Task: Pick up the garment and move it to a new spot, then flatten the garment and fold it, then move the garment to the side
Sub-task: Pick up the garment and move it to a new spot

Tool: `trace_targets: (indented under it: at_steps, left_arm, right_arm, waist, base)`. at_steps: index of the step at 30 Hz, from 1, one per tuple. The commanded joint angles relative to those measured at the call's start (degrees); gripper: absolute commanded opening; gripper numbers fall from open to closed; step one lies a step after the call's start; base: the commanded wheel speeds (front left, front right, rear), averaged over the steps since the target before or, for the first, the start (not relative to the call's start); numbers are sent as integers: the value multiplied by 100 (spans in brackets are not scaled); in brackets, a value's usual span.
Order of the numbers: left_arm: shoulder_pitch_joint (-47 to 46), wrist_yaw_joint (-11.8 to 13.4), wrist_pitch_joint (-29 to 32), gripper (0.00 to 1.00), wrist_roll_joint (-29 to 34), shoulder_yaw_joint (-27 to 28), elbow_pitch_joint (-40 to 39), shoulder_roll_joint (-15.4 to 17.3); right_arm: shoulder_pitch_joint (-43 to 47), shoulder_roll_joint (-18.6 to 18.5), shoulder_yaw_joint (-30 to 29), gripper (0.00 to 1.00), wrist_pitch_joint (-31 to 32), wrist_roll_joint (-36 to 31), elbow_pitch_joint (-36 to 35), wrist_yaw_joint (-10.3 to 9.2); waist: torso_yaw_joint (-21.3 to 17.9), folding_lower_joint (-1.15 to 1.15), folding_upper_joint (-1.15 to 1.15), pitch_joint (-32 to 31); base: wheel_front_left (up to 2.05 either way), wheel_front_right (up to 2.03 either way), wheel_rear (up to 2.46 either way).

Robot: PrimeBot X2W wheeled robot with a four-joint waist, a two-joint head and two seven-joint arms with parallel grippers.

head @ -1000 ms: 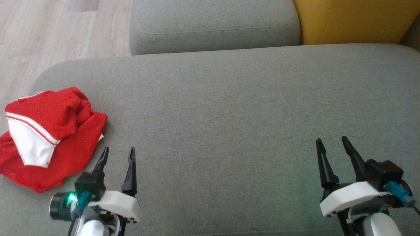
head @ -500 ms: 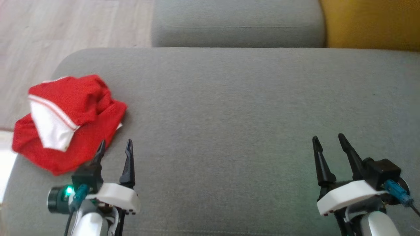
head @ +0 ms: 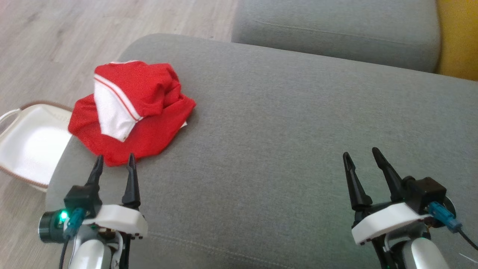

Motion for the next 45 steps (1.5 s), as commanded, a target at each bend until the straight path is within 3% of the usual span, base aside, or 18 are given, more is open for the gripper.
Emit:
trace_targets:
  at_steps: [1, 11, 16, 27, 37, 39, 45]
  left_arm:
    - [-235, 42, -69, 100, -11, 268, -243, 111]
    - [-387, 47, -69, 100, -30, 406, -283, 146]
    - [-894, -119, -57, 100, -158, 508, -26, 273]
    - [-2853, -811, 809, 100, -743, 659, 1905, 682]
    - [-4258, -1052, 2035, 100, -1124, 669, 3749, 900]
    - [-4414, -1084, 2183, 0, -1183, 664, 3938, 925]
    - [-4621, -977, 1618, 0, -1064, 604, 4028, 1074]
  right_arm:
    - [-303, -26, 124, 100, 17, -35, -253, -4]
    - [-382, -26, 141, 100, 145, -135, -379, -4]
    - [-498, -116, 117, 100, 336, -194, -583, -4]
    - [-826, -426, -51, 100, 735, -236, -1111, -4]
    - [-893, -524, -132, 100, 878, -234, -1299, -4]
    - [-891, -510, -152, 100, 883, -222, -1306, -4]
    - [-901, -479, -216, 100, 837, -223, -1318, -4]
  waist:
    - [165, 0, 0, 43]
    - [164, 0, 0, 270]
    - [58, 0, 0, 700]
    - [-169, 0, 0, 1837]
    - [-290, 0, 0, 2246]
    - [-302, 0, 0, 2246]
    - [-302, 0, 0, 2118]
  base:
    - [0, 0, 0]
    - [0, 0, 0]
    - [0, 0, 0]
    - [0, 0, 0]
    - [0, 0, 0]
    - [0, 0, 0]
    - [0, 0, 0]
